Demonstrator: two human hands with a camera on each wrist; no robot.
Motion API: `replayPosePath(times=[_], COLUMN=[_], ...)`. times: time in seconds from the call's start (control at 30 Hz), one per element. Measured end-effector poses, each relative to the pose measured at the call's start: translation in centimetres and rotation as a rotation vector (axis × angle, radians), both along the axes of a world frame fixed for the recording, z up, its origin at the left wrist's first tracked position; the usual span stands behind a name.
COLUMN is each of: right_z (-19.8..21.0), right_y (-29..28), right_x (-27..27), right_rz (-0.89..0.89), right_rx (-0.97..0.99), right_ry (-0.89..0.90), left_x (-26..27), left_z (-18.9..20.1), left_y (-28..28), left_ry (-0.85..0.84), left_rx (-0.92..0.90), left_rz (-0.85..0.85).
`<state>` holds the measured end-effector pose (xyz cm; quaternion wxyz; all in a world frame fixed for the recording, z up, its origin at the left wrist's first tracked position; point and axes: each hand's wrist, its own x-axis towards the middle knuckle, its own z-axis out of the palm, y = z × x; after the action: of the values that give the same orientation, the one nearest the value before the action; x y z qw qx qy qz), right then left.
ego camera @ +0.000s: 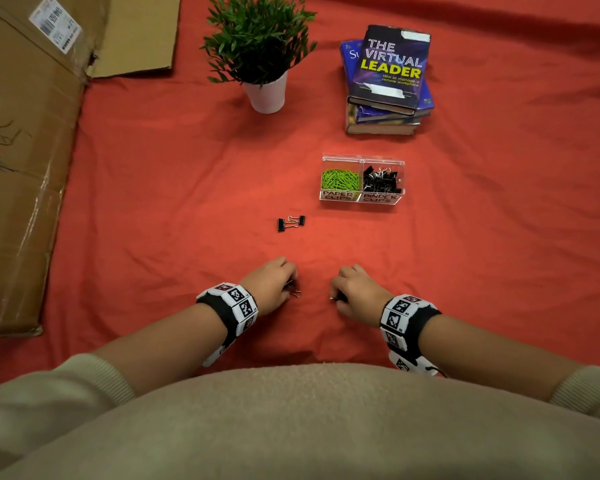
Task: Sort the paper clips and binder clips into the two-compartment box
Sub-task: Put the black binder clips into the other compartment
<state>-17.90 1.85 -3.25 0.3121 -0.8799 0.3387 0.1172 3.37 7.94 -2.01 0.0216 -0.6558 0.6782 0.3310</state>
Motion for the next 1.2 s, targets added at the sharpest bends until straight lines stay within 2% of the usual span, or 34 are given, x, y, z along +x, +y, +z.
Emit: replayPosePath(times=[0.17,0.33,0.57,0.7,0.8,0.9,0.97,1.1,1.2], right_z=[0.0,-0.5,0.2,1.6,3.9,5.5,5.7,5.4,5.2], right_y=[-0.3,-1.4,-3.4,-6.5,-11.5,-16.6,-18.7,-19.0,-16.2], right_x=[-0.2,-0.7,-0.8,-0.9,-0.7,-0.6,-0.5,-0.1,0.8], right_rz=[-0.012,-0.088,-0.375,-0.589,-0.737,-0.830,-0.820,-0.598,-0.416], right_rx=[0.025,0.051,0.192,0.236,0.126,-0.060,-0.126,-0.226,-0.319], right_ry=[-0.036,-0.076,-0.154,-0.230,-0.341,-0.329,-0.245,-0.065,-0.169], left_x=[-0.1,-0.2,-0.4,-0.2,0.2,0.4,0.7,1.1,1.4], left_z=[-0.1,-0.1,0.1,-0.2,-0.6,-0.7,-0.8,-1.0,-0.9], left_y=[-0.3,-0.7,-1.6,-2.1,-1.9,-1.1,-0.5,0.5,0.5], left_ry=[-0.029,-0.037,-0.002,0.074,0.118,0.151,0.167,0.184,0.193], left_rx=[-0.022,-0.016,-0.028,-0.014,0.002,-0.011,-0.026,-0.015,-0.004], left_rz=[-0.010,0.057,0.183,0.256,0.312,0.350,0.355,0.340,0.316])
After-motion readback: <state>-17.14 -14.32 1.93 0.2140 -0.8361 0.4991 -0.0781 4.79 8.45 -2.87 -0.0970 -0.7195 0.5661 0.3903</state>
